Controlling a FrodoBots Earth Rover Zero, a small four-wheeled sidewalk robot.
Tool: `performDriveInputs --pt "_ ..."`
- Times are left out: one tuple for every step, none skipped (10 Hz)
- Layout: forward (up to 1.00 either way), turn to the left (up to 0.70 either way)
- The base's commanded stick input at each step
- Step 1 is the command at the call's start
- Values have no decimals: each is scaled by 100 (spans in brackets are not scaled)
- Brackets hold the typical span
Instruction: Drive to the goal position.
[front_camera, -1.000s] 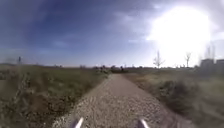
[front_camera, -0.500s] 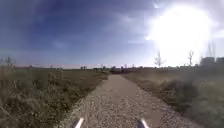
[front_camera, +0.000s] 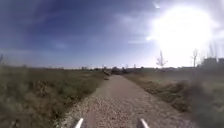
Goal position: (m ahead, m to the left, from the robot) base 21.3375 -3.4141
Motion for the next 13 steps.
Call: performDriveInputs --pt "50 0" --pt "50 0" --pt "50 0" --pt "50 0" --pt "50 -17" --pt "50 -42" --pt "50 -4" --pt "50 0" --pt "50 0" --pt "50 0" --pt "50 0" --pt "50 0" --pt "50 0"
